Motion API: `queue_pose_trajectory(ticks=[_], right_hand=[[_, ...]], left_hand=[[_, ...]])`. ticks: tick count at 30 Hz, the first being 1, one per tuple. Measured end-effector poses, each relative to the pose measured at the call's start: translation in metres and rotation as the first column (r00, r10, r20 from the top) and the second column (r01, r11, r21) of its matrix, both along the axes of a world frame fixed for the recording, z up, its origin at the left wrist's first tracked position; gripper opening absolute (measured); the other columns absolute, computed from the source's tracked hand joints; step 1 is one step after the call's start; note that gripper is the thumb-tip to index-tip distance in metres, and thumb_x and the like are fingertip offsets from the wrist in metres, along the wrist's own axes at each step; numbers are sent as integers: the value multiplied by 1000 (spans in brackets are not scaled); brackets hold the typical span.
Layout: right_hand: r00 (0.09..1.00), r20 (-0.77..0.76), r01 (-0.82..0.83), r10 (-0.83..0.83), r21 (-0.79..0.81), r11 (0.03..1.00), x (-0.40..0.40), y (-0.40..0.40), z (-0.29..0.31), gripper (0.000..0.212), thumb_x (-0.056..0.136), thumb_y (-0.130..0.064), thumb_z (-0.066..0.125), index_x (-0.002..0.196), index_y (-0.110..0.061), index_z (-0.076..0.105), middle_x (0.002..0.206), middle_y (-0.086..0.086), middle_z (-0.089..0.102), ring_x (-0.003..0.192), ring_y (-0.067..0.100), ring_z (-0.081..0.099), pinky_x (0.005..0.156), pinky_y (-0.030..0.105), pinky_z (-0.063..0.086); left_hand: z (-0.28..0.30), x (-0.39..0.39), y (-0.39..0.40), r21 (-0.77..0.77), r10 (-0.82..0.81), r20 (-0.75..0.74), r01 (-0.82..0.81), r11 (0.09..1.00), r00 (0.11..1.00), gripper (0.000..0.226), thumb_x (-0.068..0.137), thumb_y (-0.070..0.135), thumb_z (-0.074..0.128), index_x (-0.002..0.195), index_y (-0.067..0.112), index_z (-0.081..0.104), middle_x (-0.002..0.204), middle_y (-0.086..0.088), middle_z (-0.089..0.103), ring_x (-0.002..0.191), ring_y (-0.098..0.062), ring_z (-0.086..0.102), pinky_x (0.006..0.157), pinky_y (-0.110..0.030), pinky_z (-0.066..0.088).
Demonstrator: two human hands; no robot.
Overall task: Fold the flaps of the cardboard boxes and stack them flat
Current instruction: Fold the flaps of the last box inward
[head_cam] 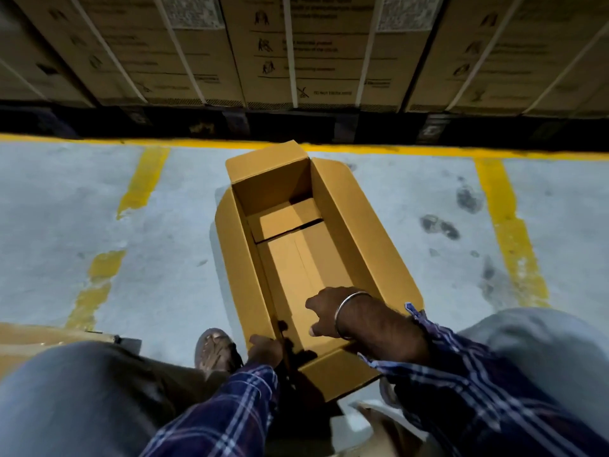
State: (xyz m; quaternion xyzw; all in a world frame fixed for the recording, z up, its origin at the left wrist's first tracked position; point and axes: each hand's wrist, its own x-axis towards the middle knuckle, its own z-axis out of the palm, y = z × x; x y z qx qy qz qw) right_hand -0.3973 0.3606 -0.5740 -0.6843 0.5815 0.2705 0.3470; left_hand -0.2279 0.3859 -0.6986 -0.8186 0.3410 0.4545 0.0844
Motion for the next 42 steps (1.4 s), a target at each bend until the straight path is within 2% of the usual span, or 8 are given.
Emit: queue_pose_trajectory(ticks=[5, 15, 18, 23, 25, 28, 33, 42], right_hand=[[999, -37, 38, -36, 48, 998, -19, 11, -16, 44, 93, -36, 66, 133, -18, 60, 129, 10, 64, 115, 31, 63, 97, 44, 53], [993, 49, 107, -109, 35, 994, 1, 18, -47, 72, 77, -62, 72, 132, -19, 52, 133, 9, 60, 120, 33, 58, 97, 42, 45], [986, 99, 139, -131, -79, 987, 13, 21, -49, 59, 81, -60, 67, 128, -26, 57, 125, 9, 65, 114, 34, 62, 92, 42, 44], [915, 247, 380, -319, -268, 885, 16, 10, -37, 24, 102, -28, 45, 121, -34, 60, 115, 9, 63, 108, 33, 62, 86, 38, 44], [889, 255, 445, -380, -283, 850, 10, 6, -36, 22, 101, -26, 46, 112, -36, 62, 111, 6, 65, 103, 30, 63, 83, 35, 45], [932, 152, 350, -328, -155, 924, 1, 12, -53, 25, 98, -39, 52, 116, -28, 65, 122, 9, 65, 110, 33, 62, 91, 38, 49], [984, 19, 175, -178, 98, 980, 1, 39, -88, 80, 79, -77, 60, 130, -16, 59, 132, 10, 61, 121, 33, 57, 98, 42, 45], [977, 87, 195, -195, 1, 981, 33, 37, -112, 36, 95, -36, 57, 128, -20, 59, 130, 11, 62, 120, 37, 60, 97, 42, 48]], left_hand=[[10, -10, -15, -46, -153, -108, 149, 988, 982, 42, 93, 39, 64, 120, 7, 57, 110, -13, 65, 93, -31, 66, 75, -34, 59], [51, -15, -55, -176, -279, -174, 249, 952, 944, 23, 82, 35, 60, 92, 14, 54, 100, -9, 66, 83, -28, 69, 81, -42, 62], [65, -14, -70, -233, -297, -204, 248, 940, 933, 26, 85, 34, 59, 97, 12, 60, 90, -10, 69, 75, -25, 71, 66, -37, 61], [86, -20, -86, -185, 80, -607, -238, 953, 791, 18, 105, 22, 49, 109, 15, 65, 94, -16, 78, 78, -26, 75, 81, -37, 59], [82, -15, -85, -158, 211, -663, -409, 899, 718, 12, 105, 20, 51, 109, 15, 62, 96, -15, 78, 74, -22, 73, 68, -29, 55], [59, 1, -71, -206, 323, -570, -513, 833, 755, 13, 98, 18, 58, 103, 9, 66, 89, -9, 79, 83, -25, 75, 71, -32, 54], [34, 19, -49, -201, 446, -459, -578, 791, 769, 13, 88, 17, 61, 78, 15, 69, 83, -4, 78, 90, -29, 74, 93, -49, 59], [54, 13, -58, -476, 422, -327, -533, 700, 846, 19, 97, 25, 57, 104, 18, 73, 107, -1, 72, 90, -20, 61, 72, -31, 44]])
